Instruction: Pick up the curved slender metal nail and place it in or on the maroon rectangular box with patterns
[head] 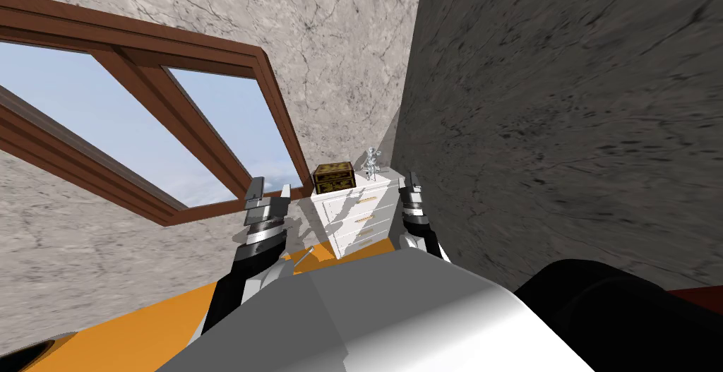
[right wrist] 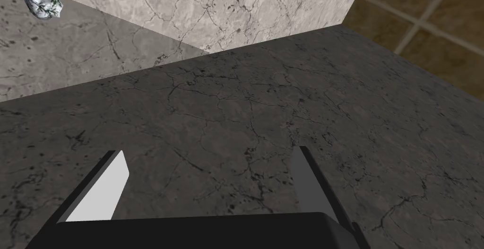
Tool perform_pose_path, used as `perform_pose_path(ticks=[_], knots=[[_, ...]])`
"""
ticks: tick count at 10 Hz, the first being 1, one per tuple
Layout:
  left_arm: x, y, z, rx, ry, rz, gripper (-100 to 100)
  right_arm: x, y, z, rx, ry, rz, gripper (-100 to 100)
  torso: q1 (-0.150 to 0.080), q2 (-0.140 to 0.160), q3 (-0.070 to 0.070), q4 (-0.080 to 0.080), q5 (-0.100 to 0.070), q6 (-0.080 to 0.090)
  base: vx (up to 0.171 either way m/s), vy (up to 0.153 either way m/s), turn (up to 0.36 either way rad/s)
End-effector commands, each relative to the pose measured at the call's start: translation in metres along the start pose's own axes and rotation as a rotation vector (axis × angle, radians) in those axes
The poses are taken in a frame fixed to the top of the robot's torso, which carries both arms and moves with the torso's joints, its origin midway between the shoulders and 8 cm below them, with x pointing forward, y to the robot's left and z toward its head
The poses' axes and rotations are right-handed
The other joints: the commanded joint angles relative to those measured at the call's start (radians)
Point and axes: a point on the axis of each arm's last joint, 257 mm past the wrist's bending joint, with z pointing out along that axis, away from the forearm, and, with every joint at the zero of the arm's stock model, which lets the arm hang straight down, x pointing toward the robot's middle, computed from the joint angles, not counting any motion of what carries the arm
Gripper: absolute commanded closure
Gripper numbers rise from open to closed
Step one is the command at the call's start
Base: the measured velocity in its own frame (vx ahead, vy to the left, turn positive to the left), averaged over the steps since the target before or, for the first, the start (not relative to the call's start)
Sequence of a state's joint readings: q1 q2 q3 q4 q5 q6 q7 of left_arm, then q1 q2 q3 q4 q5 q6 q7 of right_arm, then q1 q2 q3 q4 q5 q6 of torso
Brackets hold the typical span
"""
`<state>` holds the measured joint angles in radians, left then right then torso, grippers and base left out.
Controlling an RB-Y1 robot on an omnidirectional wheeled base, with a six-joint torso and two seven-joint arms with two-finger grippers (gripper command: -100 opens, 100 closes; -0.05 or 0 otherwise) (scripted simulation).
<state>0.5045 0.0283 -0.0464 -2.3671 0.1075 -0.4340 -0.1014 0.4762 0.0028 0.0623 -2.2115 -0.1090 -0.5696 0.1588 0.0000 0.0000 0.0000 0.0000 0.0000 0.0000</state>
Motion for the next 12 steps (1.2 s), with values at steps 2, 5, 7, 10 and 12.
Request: perform_pose_path(ticks=[2, 5, 7, 10, 12], knots=[[0.0, 0.0, 0.0, 0.0, 0.0, 0.0, 0, -0.005, -0.014, 0.004, 0.047, 0.026, 0.054, -100, 0.0, 0.001, 0.0, 0.0, 0.0, 0.0, -0.016, 0.001, 0.02], [0.0, 0.0, 0.0, 0.0, 0.0, 0.0, 0, -0.014, -0.032, 0.009, 0.11, 0.042, 0.129, -100, 0.0, 0.001, 0.001, 0.0, 0.0, 0.0, -0.017, 0.003, 0.029], [0.0, 0.0, 0.0, 0.0, 0.0, 0.0, 0, -0.022, -0.046, 0.014, 0.162, 0.054, 0.185, -100, 0.0, 0.001, 0.001, 0.0, 0.0, 0.0, -0.019, 0.003, 0.048], [0.0, 0.0, 0.0, 0.0, 0.0, 0.0, 0, -0.032, -0.062, 0.02, 0.224, 0.056, 0.258, -100, 0.0, 0.001, 0.001, 0.0, 0.0, 0.0, -0.019, 0.005, 0.038], [0.0, 0.0, 0.0, 0.0, 0.0, 0.0, 0, -0.039, -0.073, 0.022, 0.268, 0.05, 0.309, -100, 0.0, 0.001, 0.001, 0.0, 0.0, 0.0, -0.016, 0.002, 0.038]])
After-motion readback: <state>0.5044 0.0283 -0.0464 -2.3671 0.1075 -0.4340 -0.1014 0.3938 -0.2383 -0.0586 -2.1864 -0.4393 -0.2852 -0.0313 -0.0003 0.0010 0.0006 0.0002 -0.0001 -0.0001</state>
